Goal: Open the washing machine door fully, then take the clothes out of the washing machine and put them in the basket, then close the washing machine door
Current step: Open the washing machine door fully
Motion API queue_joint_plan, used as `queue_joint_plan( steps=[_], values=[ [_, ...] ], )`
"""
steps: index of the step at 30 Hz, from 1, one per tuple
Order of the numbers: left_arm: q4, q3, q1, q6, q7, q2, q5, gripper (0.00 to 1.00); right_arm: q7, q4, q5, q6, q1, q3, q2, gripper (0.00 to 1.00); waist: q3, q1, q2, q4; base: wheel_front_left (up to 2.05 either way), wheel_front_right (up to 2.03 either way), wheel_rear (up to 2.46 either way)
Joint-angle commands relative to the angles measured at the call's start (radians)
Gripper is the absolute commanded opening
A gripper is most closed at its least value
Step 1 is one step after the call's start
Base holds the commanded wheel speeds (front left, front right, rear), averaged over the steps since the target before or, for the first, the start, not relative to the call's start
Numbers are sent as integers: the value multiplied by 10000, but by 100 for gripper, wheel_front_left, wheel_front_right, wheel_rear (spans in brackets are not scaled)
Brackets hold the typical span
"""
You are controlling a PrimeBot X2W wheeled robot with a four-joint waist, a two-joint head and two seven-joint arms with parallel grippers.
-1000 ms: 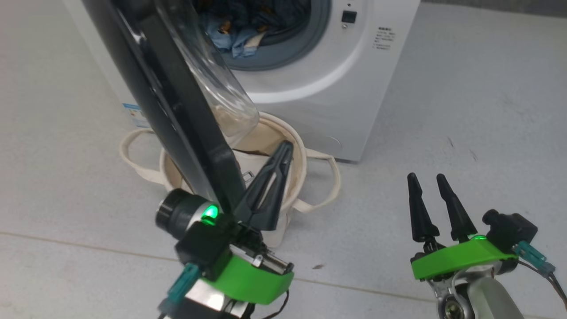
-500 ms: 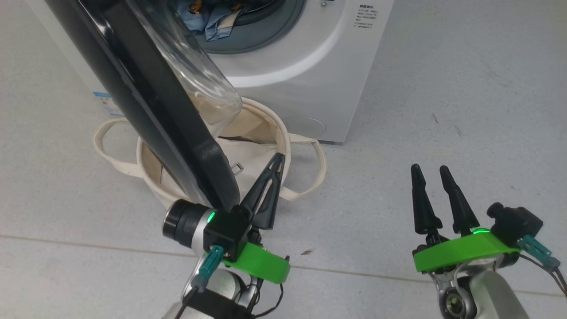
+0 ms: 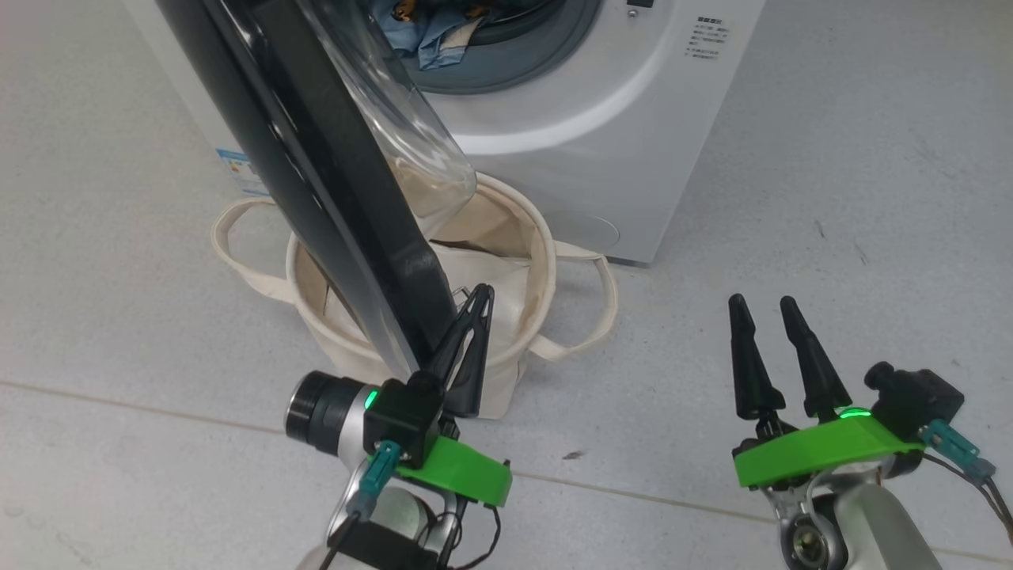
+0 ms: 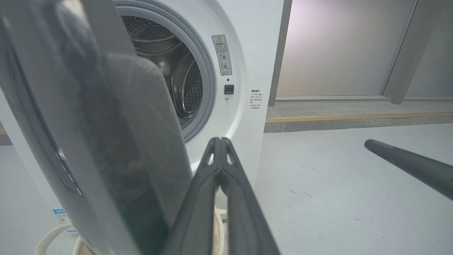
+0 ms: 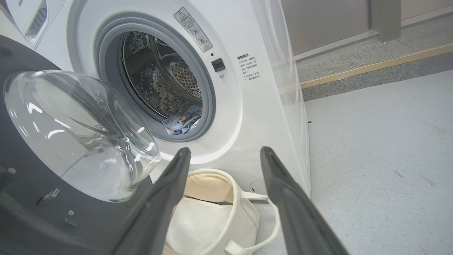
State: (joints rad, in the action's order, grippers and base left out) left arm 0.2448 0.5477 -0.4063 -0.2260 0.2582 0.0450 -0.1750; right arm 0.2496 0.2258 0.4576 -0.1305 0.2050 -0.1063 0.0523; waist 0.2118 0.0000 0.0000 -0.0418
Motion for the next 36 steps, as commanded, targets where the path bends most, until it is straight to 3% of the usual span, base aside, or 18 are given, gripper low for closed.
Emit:
queue_joint_plan(
  steps=[1, 12, 22, 36],
  values=[
    [-239, -376, -118, -131, 36, 56, 43, 0, 122, -299, -49, -2, 331, -283, -20, 100, -18, 0, 0, 64, 0, 0, 0],
    [117, -391, -63, -310, 36, 55, -25, 0, 122, -253, -117, -2, 332, -235, -20, 100, -26, 0, 0, 409, 0, 0, 0],
    [-41, -42, 100, -496, 36, 54, -292, 0, 122, -259, -261, -2, 260, -192, -20, 100, -160, 0, 0, 1427, 0, 0, 0],
    [-58, -665, 348, -542, 36, 310, -332, 0, 122, -98, -318, -2, -162, -391, -20, 100, -663, 0, 0, 2665, 0, 0, 0]
  ],
)
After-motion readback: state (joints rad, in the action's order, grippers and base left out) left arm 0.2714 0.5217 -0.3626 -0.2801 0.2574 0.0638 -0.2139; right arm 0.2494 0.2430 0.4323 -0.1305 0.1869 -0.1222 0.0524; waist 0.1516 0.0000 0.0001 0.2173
